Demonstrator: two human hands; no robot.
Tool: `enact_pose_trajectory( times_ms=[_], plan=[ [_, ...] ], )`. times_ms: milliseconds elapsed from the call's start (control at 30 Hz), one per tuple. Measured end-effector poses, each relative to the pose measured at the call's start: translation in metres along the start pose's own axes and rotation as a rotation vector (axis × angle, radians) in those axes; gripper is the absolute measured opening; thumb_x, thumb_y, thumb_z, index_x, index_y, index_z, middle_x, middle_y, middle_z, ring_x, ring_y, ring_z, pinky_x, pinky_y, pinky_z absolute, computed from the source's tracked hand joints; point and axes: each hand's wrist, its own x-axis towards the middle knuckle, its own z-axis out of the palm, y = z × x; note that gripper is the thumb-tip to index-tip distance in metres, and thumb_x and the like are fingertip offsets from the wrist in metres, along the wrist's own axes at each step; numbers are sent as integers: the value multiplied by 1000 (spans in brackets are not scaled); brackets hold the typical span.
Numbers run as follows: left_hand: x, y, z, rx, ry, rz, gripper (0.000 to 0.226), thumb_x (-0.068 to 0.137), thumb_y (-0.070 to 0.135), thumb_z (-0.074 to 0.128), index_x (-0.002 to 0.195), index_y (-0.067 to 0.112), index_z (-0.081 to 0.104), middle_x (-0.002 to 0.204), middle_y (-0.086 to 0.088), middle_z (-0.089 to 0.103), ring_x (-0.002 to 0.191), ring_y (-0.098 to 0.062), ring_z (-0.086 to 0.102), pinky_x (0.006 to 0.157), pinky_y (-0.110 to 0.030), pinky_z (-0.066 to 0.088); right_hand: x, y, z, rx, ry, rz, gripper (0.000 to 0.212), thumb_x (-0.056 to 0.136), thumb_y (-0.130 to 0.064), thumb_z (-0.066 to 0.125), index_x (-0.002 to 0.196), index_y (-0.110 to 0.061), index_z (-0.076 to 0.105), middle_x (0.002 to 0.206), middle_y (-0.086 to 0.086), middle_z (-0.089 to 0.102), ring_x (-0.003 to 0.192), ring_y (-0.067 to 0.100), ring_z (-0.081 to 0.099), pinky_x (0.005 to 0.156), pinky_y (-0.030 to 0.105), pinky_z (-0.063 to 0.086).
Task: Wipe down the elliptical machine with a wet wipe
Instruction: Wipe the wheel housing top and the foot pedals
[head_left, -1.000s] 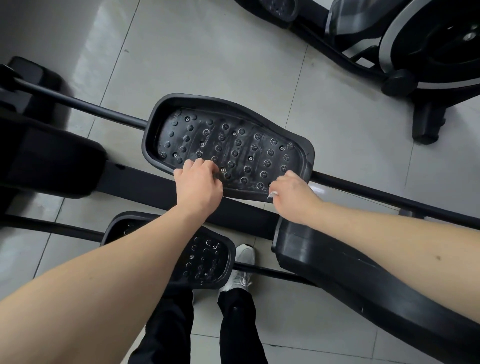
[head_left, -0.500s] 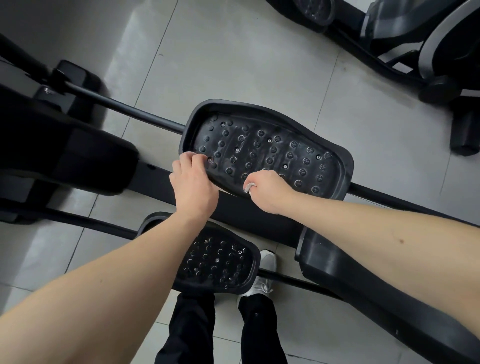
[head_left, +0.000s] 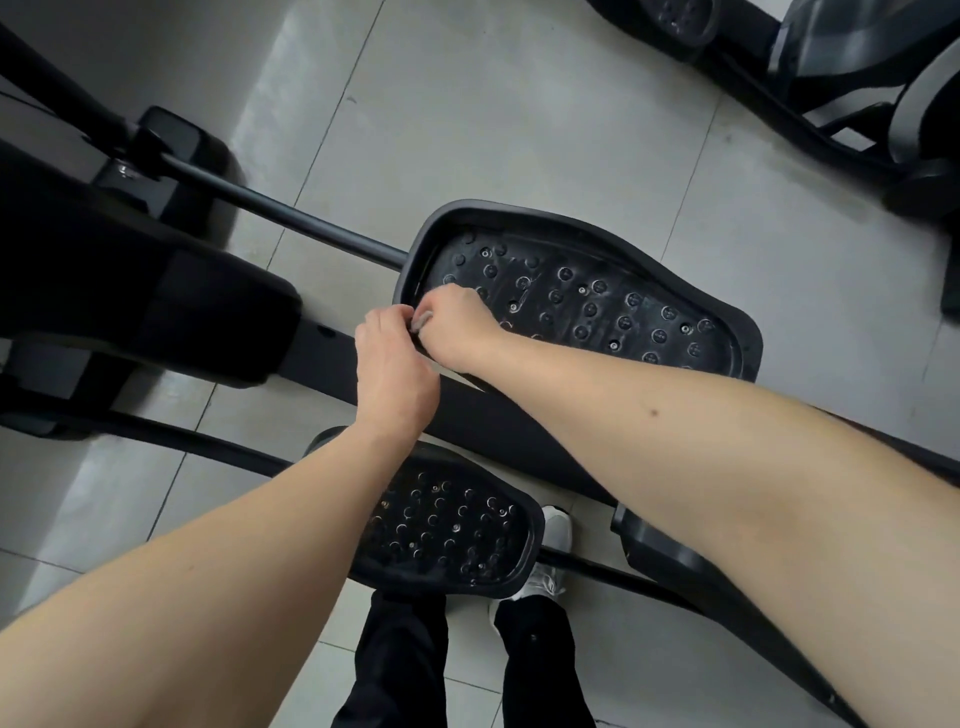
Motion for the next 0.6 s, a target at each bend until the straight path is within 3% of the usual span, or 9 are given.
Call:
enact_pose_trajectory(
  times_ms=[167,233,333,500,600],
  plan=[
    [2,5,3,178,2,45,56,80,-4,48,133,11,54,134,-9,53,123,-31,45,98,-40,32,-16,22,-13,-92,-85,-9,24,91,-10,53,95,-13,76,99,9,71,89,28,65,86,36,56],
    [0,13,4,198,2,54,56,79,-3,49,132,13,55,134,-8,53,123,-31,45,97,-41,32,-35,42,-27,-124,-143,8,25,91,-8,49,87,-13,73,95,9,69,85,27,62,85,35,54],
    [-6,34,11,191,-16,74,53,81,-1,51,131,14,57,135,-6,53,124,-30,44,99,-43,33,-71,78,-51,-179,-215,62,28,95,-9,46,101,-11,73,106,10,68,92,27,62,75,29,45],
    [-22,75,36,198,-121,137,46,87,6,55,131,18,57,136,-3,53,128,-27,42,105,-43,30,-115,130,-85,-249,-258,117,32,95,-9,40,103,-10,72,111,7,68,100,30,64,90,41,55],
    [-35,98,54,208,-191,177,43,88,9,56,129,20,59,134,-2,53,127,-26,42,106,-41,28,-135,156,-109,-366,-301,142,24,95,-9,47,96,-4,71,99,13,70,91,33,65,83,42,57]
  ],
)
